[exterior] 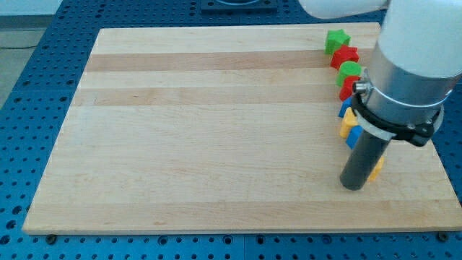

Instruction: Slightly push the yellow hexagon towards the left

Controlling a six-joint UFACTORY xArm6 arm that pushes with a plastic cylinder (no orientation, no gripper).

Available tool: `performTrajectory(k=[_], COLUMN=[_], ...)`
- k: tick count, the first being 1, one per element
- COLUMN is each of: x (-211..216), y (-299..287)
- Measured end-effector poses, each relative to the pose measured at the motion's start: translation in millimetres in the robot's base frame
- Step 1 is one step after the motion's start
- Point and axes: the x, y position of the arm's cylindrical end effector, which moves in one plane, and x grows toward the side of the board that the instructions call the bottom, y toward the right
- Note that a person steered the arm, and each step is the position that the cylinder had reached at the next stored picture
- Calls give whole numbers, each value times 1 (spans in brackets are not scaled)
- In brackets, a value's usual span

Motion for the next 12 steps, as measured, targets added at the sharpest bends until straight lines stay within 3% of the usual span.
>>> performTrajectory(k=[2,4,8,12], x=[3,18,-23,-29], y=[10,64,77,105])
